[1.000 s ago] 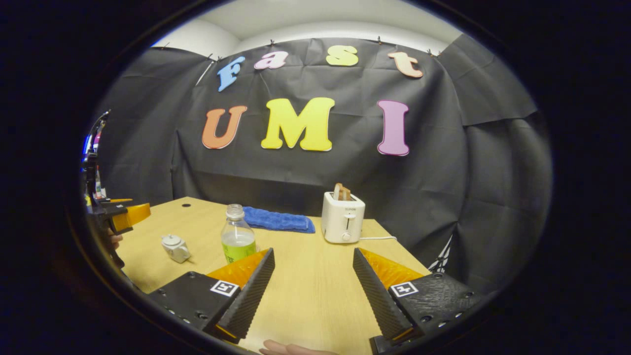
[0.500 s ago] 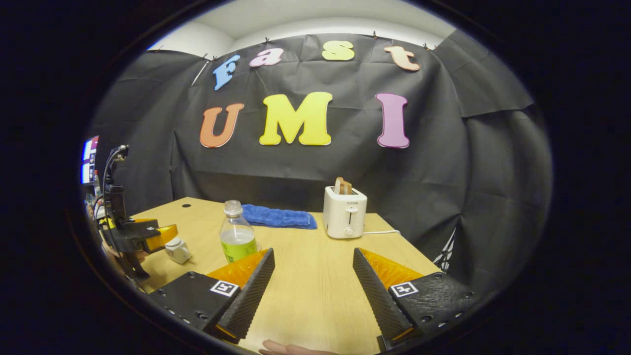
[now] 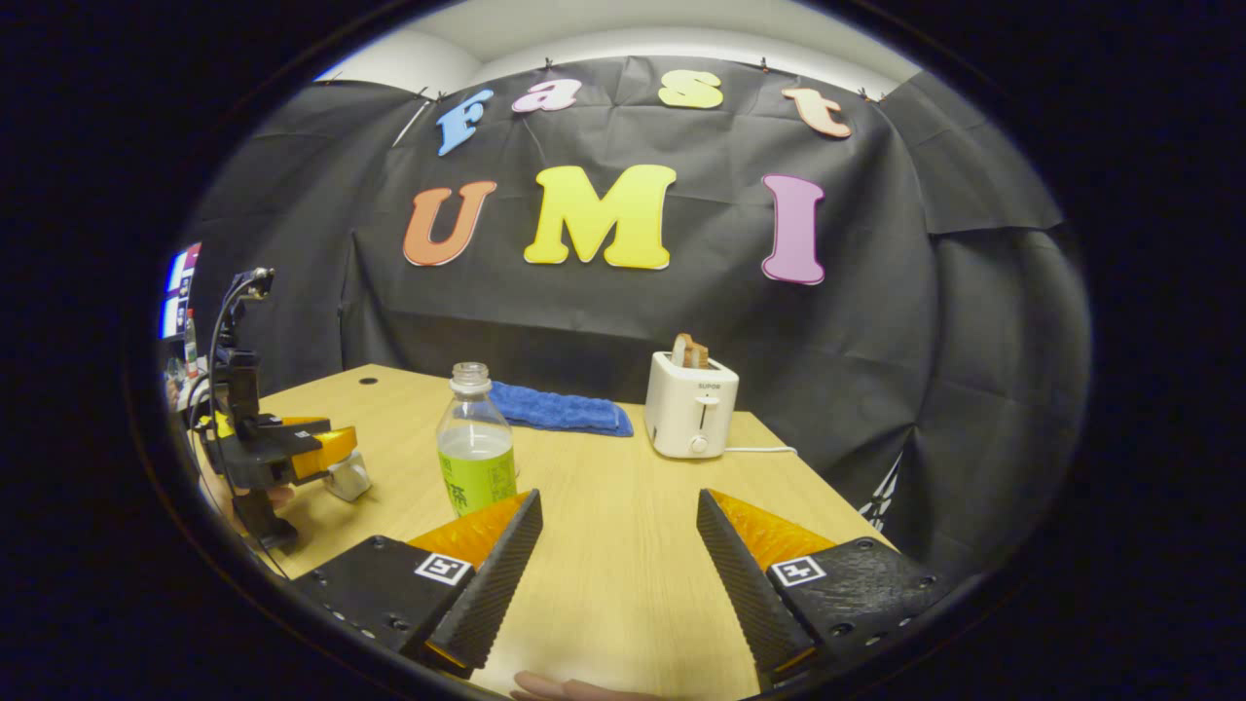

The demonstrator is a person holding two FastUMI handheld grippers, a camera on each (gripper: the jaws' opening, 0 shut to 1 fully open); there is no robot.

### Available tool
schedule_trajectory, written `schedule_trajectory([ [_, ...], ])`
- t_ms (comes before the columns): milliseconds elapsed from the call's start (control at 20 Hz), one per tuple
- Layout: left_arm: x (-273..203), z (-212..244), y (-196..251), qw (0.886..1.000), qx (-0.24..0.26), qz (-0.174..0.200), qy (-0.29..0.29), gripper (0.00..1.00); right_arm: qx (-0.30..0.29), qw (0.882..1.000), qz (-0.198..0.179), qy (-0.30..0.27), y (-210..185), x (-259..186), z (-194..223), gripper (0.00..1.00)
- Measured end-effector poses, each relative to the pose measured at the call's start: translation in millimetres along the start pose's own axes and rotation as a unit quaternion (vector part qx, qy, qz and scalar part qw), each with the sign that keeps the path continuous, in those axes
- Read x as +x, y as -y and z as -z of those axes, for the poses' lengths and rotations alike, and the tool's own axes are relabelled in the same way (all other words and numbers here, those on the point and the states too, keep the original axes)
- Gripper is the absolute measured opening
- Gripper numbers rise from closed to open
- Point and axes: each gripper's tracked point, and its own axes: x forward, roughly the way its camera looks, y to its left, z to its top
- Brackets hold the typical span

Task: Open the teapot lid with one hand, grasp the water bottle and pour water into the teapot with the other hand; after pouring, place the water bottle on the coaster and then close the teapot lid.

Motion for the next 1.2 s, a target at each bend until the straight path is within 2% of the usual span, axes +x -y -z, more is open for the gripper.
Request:
schedule_trajectory([
  [50,2.5,1.8,-0.8,1.000,-0.002,0.000,-0.004,0.59,0.001,1.000,-0.005,0.000,-3.2,0.5,0.7,0.96],
  [100,1.9,2.9,-2.4,1.000,-0.004,-0.002,-0.004,0.50,0.002,1.000,-0.006,-0.001,-4.1,0.9,1.0,0.96],
  [250,3.2,1.2,-6.9,1.000,0.002,-0.013,0.000,0.35,0.004,1.000,-0.002,-0.004,-3.2,3.8,2.9,0.96],
  [300,3.4,1.7,-5.7,1.000,-0.001,-0.010,0.001,0.22,0.006,1.000,-0.002,-0.008,-3.7,4.5,5.6,0.96],
  [500,3.7,0.4,-4.7,1.000,-0.001,-0.012,0.002,0.07,0.006,1.000,-0.012,-0.011,-8.0,4.9,7.1,0.98],
  [700,-1.0,-7.3,-3.9,1.000,-0.002,-0.012,-0.001,0.04,0.000,1.000,-0.017,-0.002,-10.7,2.6,5.0,0.96],
  [750,-4.9,-14.2,-2.3,1.000,-0.001,-0.010,0.002,0.03,0.000,1.000,-0.018,-0.002,-11.9,2.7,4.5,0.98],
  [1000,-34.6,-60.1,3.5,1.000,-0.013,-0.010,0.027,0.04,-0.003,1.000,-0.025,-0.004,-22.7,4.2,9.4,0.95],
  [1200,-66.5,-88.2,4.6,0.999,-0.004,-0.010,0.042,0.03,-0.004,0.999,-0.043,-0.005,-38.1,4.7,13.9,0.95],
])
